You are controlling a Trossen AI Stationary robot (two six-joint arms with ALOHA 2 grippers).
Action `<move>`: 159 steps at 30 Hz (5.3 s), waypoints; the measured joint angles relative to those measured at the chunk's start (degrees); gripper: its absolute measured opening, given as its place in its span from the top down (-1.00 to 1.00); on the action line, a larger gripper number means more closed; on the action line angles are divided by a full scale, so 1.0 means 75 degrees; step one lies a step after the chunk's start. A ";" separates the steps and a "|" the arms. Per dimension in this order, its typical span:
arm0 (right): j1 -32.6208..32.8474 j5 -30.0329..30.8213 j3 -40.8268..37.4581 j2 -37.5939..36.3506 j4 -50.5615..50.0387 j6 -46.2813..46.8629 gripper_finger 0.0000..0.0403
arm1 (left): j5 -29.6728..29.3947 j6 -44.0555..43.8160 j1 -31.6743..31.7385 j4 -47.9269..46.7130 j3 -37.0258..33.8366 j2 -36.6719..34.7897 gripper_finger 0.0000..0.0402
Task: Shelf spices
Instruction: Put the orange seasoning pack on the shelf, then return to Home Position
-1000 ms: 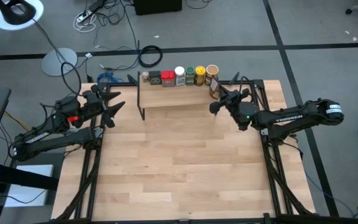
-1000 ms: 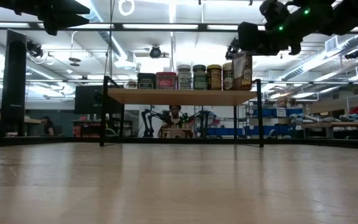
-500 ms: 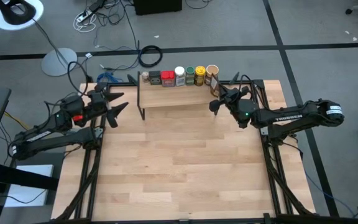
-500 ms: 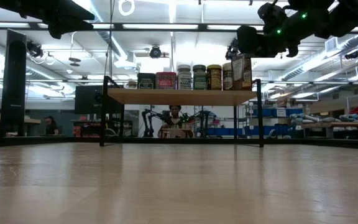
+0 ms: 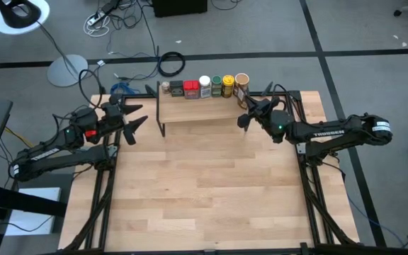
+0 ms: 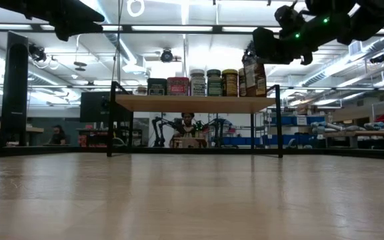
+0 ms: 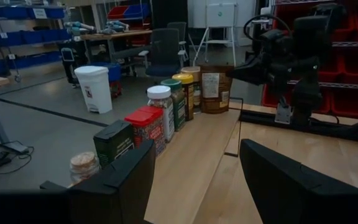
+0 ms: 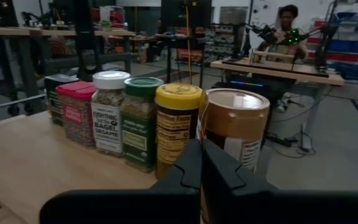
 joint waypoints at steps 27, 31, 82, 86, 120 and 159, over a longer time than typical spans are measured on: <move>-0.0369 -0.0913 -0.0003 0.0003 0.0042 -0.0262 0.91 | -0.0001 0.0054 0.0000 -0.0107 0.0000 0.0000 -0.19; -0.0354 -0.0914 -0.0009 0.0012 0.0324 -0.0433 0.81 | -0.0001 0.0062 0.0000 -0.0104 0.0000 0.0000 -0.19; 0.2074 -0.2698 -0.1658 -0.6486 -0.2902 -0.2233 1.00 | -0.0884 0.0471 0.0000 -0.2714 0.0990 -0.2398 -0.19; 0.1966 -0.3326 -0.2481 -0.6586 -0.1885 -0.2302 1.00 | 0.0022 -0.0047 0.0000 -0.2036 -0.0304 -0.2581 -0.19; 0.0646 -0.5550 -0.3905 -0.7994 -0.2936 -0.0610 1.00 | 0.0661 -0.0361 -0.0029 0.1854 -0.3634 -0.2103 -0.19; 0.0616 -0.5716 -0.3896 -0.8577 -0.4141 0.0465 0.99 | 0.0026 -0.0161 -0.0035 0.1911 -0.4272 -0.2836 -0.19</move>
